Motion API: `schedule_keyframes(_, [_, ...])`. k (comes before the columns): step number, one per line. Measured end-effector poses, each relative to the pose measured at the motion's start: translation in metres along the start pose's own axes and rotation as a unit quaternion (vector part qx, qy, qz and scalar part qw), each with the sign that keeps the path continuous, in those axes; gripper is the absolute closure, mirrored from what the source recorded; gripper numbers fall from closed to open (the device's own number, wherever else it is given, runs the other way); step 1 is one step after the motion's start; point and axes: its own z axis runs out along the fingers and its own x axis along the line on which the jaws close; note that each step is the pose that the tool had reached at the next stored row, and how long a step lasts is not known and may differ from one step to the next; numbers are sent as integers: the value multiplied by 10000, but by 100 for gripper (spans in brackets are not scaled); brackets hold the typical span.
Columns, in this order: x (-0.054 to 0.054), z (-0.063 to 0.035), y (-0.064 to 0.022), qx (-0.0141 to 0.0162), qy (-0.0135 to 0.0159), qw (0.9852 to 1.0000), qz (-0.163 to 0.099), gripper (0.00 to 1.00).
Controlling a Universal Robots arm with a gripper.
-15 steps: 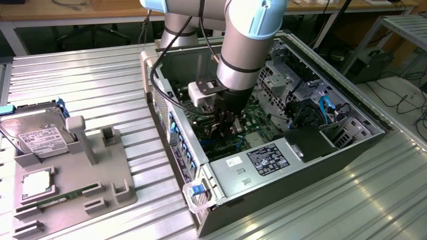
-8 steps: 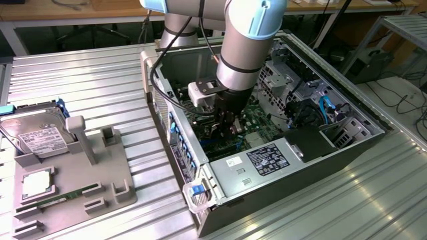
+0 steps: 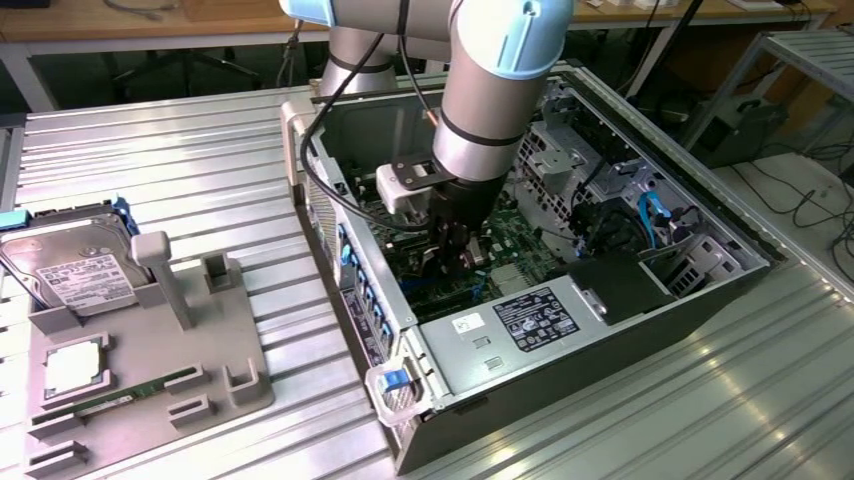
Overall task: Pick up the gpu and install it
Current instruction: 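Insert the gpu into the slot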
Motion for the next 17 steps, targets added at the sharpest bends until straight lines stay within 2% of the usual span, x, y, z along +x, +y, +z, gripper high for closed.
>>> schedule_keyframes(17, [-24, -16, 8, 1, 0, 10000, 0, 72])
